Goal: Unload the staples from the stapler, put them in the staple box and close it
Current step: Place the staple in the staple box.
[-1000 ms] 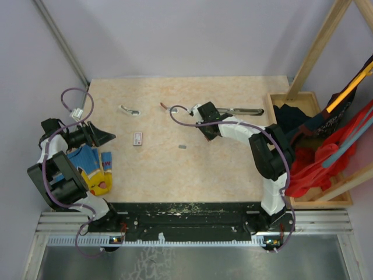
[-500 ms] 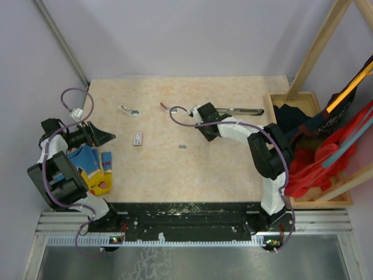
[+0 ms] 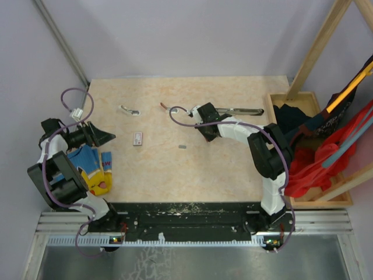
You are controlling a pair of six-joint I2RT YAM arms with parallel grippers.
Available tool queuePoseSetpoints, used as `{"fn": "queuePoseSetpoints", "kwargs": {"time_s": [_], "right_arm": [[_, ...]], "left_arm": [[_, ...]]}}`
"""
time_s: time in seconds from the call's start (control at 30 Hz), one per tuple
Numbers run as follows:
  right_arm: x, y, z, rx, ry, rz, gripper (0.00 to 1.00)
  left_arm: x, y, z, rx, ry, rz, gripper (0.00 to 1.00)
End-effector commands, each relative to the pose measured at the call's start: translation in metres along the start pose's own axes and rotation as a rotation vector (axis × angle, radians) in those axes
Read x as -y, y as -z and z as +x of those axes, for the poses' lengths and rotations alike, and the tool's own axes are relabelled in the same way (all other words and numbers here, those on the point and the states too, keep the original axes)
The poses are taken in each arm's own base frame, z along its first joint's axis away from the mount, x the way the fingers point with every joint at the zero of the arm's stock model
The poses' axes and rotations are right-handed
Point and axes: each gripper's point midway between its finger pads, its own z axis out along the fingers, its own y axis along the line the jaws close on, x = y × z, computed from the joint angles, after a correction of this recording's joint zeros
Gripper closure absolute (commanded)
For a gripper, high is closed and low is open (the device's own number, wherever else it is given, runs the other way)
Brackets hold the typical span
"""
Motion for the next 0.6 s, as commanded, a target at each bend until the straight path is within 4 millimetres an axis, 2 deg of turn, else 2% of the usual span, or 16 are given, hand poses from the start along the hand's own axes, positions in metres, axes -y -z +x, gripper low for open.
{"fn": "queuePoseSetpoints", "kwargs": {"time_s": [0.0,0.57], "right_arm": [[0.009,0.0106,-0.0327,0.095,-0.028,0.01,0.89],[0.0096,0.0169,-0.0375,0.106,-0.028,0.006,0.81]], "left_arm": [[-0.0007,0.0017,-0.0046,0.014,-0.019,0.011,0.0],[-0.0008,0.0015,-0.0042,0.012,-0.016,0.011,0.0]]}}
